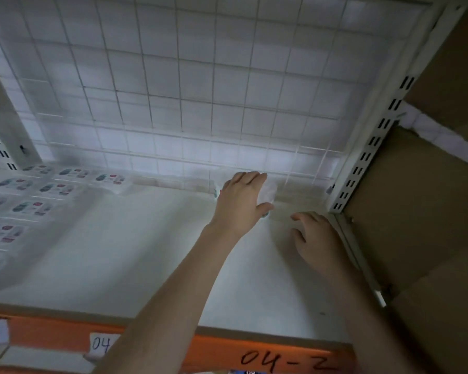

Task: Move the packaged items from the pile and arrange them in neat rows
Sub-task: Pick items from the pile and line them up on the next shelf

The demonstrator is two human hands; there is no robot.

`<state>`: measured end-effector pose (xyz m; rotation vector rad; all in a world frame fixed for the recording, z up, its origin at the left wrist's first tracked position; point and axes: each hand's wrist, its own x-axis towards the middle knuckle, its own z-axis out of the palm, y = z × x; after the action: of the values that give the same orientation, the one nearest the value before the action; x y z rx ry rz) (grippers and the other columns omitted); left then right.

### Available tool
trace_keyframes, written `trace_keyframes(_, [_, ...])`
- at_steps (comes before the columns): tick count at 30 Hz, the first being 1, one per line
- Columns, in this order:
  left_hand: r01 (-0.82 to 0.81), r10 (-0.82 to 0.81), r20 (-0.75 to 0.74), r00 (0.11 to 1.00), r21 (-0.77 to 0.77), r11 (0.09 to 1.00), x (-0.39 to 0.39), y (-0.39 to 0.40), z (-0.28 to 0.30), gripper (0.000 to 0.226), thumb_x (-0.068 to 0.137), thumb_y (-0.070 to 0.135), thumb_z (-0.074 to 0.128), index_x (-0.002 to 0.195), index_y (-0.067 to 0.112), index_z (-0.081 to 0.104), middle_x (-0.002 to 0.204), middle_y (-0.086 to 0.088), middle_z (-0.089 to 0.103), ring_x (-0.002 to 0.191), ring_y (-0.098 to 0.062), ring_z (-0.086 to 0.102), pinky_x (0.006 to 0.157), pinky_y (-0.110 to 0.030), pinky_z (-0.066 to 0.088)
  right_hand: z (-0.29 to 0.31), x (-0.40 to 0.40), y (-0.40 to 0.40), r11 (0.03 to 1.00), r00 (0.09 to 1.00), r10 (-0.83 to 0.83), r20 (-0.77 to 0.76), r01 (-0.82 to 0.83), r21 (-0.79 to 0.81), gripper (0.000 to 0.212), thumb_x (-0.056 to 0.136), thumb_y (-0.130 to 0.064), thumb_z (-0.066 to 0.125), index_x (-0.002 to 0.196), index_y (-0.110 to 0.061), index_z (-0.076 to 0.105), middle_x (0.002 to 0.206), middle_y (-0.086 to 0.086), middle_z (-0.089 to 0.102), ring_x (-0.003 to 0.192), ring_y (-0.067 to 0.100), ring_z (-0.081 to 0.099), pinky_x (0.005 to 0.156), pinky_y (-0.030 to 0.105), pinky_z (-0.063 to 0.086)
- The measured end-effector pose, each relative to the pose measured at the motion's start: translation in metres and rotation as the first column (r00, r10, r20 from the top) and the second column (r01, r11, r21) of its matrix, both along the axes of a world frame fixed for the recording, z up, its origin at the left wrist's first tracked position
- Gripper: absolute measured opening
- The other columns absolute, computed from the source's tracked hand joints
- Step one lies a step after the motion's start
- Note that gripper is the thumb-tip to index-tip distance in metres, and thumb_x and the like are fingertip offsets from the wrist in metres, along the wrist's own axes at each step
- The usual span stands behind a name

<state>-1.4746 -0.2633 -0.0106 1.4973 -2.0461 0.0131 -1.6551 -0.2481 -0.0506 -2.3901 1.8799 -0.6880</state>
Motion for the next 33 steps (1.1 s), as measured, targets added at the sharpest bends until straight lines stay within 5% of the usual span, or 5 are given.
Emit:
trace_keyframes(6, [0.044, -0.038, 0.161, 0.986, -0.033, 0.999, -0.022, -0.035, -0.003, 0.061, 0.065, 0.032, 0.081, 0.113, 0.000, 0.061, 0.115, -0.013, 0.064, 0.111, -0.030, 0.058, 0.094, -0.038, 0.045, -0.003, -0.007, 0.000, 0.997, 0.999, -0.039, 0.034, 0.037, 0.067, 0.035, 0.090, -0.015, 0.050, 0.124, -0.011, 0.053, 0.124, 0.006, 0.055, 0.116, 0.022, 0.048, 0.093, 0.031, 0.041])
trace_keyframes(10, [0.004, -0.010, 0.356, 0.934, 0.018, 1.000, -0.024, -0.049, -0.015, 0.065, 0.091, 0.044, 0.048, 0.143, 0.012, 0.027, 0.149, -0.007, 0.029, 0.138, -0.022, 0.022, 0.112, -0.032, 0.013, -0.004, -0.003, 0.000, 0.995, 0.998, -0.036, 0.044, 0.032, 0.098, 0.035, 0.092, -0.016, 0.048, 0.127, -0.013, 0.050, 0.126, 0.004, 0.053, 0.117, 0.019, 0.047, 0.093, 0.028, 0.040])
trace_keyframes(17, [-0.057, 0.041, 0.415, 0.909, 0.026, 0.998, -0.029, -0.056, -0.015, 0.064, 0.094, 0.042, 0.042, 0.144, 0.009, 0.020, 0.143, -0.012, 0.029, 0.134, -0.026, 0.025, 0.113, -0.035, 0.015, -0.005, 0.003, 0.001, 0.990, 0.999, -0.024, 0.025, 0.021, 0.140, 0.035, 0.092, -0.018, 0.044, 0.126, -0.013, 0.050, 0.123, 0.005, 0.054, 0.115, 0.021, 0.047, 0.092, 0.032, 0.042])
trace_keyframes(26, [-0.048, 0.037, 0.221, 0.975, 0.044, 0.998, 0.011, -0.019, 0.004, 0.058, 0.090, 0.041, 0.050, 0.138, 0.014, 0.034, 0.145, -0.009, 0.029, 0.132, -0.024, 0.027, 0.105, -0.033, 0.021, 0.009, 0.035, 0.010, 0.997, 0.999, -0.005, 0.037, 0.002, 0.078, 0.033, 0.086, -0.013, 0.051, 0.117, -0.007, 0.056, 0.115, 0.012, 0.060, 0.108, 0.029, 0.052, 0.088, 0.035, 0.043])
trace_keyframes(33, [-0.283, 0.287, -0.024, 0.958, 0.098, 0.954, 0.140, 0.080, -0.007, 0.038, 0.092, 0.037, 0.048, 0.126, 0.022, 0.050, 0.131, 0.002, 0.044, 0.123, -0.018, 0.038, 0.099, -0.030, 0.027, 0.013, 0.158, 0.044, 0.985, 0.987, 0.147, 0.070, -0.152, 0.076, 0.035, 0.088, -0.015, 0.051, 0.122, -0.008, 0.054, 0.120, 0.011, 0.058, 0.111, 0.028, 0.051, 0.090, 0.031, 0.040])
